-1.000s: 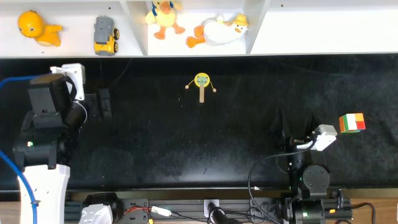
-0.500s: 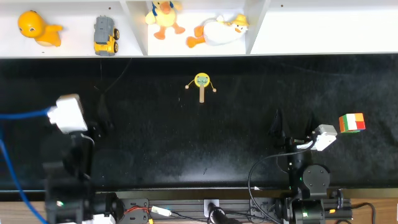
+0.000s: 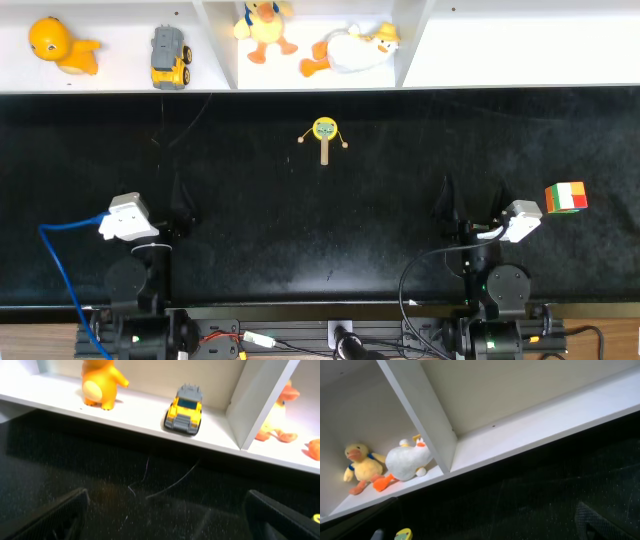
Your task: Store Toys
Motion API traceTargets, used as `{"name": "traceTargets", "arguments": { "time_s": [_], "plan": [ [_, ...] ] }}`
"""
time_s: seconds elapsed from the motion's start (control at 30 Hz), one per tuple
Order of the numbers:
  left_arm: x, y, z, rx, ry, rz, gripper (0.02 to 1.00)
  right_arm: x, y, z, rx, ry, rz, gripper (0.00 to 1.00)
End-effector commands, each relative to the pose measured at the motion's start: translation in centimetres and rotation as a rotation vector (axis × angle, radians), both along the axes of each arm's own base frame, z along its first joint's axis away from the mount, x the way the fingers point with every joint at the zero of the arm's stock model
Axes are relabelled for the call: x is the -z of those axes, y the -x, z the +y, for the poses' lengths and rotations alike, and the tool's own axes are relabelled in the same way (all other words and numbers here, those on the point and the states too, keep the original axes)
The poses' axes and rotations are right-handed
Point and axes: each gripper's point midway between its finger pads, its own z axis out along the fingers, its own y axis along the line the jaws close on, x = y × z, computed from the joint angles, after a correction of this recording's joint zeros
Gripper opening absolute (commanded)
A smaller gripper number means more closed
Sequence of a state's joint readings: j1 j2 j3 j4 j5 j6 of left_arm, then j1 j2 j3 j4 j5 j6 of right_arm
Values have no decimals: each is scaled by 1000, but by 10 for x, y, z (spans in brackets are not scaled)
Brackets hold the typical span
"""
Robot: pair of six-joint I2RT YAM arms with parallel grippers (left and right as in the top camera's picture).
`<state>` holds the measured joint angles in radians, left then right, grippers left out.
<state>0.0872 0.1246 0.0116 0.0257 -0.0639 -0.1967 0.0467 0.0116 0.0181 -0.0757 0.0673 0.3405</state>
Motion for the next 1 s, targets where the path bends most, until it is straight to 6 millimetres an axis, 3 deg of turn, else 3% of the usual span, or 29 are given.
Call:
{"name": "traceTargets", "arguments": {
  "time_s": [0.03, 1.0],
  "plan": [
    [0, 7, 0, -3, 21, -14, 998, 4, 0, 0, 2, -3, 2, 996],
    [1, 7, -3, 15, -8, -7, 998, 4, 0, 0, 2, -3, 2, 996]
  ]
}}
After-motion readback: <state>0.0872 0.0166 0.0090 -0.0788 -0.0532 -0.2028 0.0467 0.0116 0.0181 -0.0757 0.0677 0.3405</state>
